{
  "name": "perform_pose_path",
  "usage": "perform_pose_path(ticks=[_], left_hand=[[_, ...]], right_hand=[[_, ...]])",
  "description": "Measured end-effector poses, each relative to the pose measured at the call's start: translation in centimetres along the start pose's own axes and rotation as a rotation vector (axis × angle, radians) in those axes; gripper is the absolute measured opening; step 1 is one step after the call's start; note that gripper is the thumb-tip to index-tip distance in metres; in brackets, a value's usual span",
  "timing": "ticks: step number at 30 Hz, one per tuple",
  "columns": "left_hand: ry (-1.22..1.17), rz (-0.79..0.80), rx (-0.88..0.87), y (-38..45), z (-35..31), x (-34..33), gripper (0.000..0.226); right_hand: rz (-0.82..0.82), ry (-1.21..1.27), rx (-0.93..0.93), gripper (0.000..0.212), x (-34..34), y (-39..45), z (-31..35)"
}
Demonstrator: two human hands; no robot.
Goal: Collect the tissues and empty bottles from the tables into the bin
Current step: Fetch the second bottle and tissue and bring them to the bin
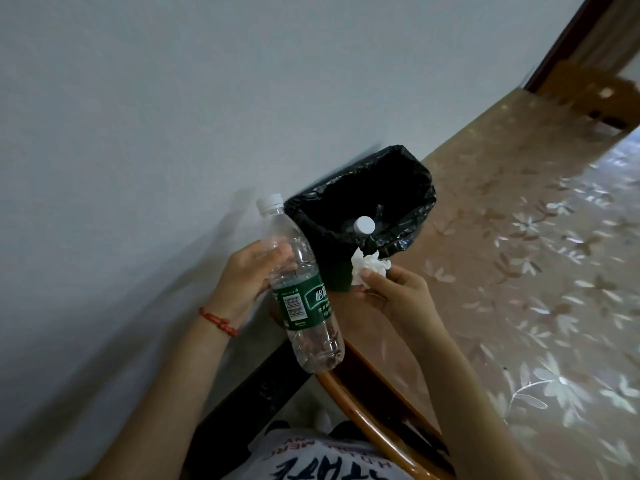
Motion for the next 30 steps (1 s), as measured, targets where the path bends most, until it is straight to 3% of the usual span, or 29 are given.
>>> perform_pose_path(ticks=[4,8,15,17,24,30], left_hand=[[0.017,0.024,-0.009,0.8,-0.5,-1.9,0.084],[0.023,0.038,0.008,1.1,-0.8,-2.9,0.062],[0.040,0.004,0.007,1.4,-1.2,-3.0,0.056],[0.043,0.001,0.005,1.4,-1.3,-3.1,0.056],[0.045,-0.009,-0.015,1.2,-1.5,-3.1,0.056],[-0.026,-0.040,-0.062,0.9,-3.0,-2.8,0.051]], right_hand=[[-0.030,0.046,0.010,0.005,0.8,1.6,2.2],[-0.065,0.036,0.043,0.002,1.1,3.9,4.8],[-0.134,-0.097,0.166,0.008,0.8,8.4,9.1],[-0.139,-0.111,0.172,0.008,0.6,9.4,9.3],[-0.133,-0.076,0.154,0.037,0.8,9.1,8.9],[-0.147,-0.095,0.177,0.035,2.2,6.8,7.9]])
Point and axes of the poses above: each hand's wrist, its own y-axis towards the middle knuckle, its own x-axis out of the back of the hand, z = x × y, the point moved 10 cm from there along y, towards the middle knuckle, and after that the axes turned 9 degrees about -z, right-handed, at the moved point
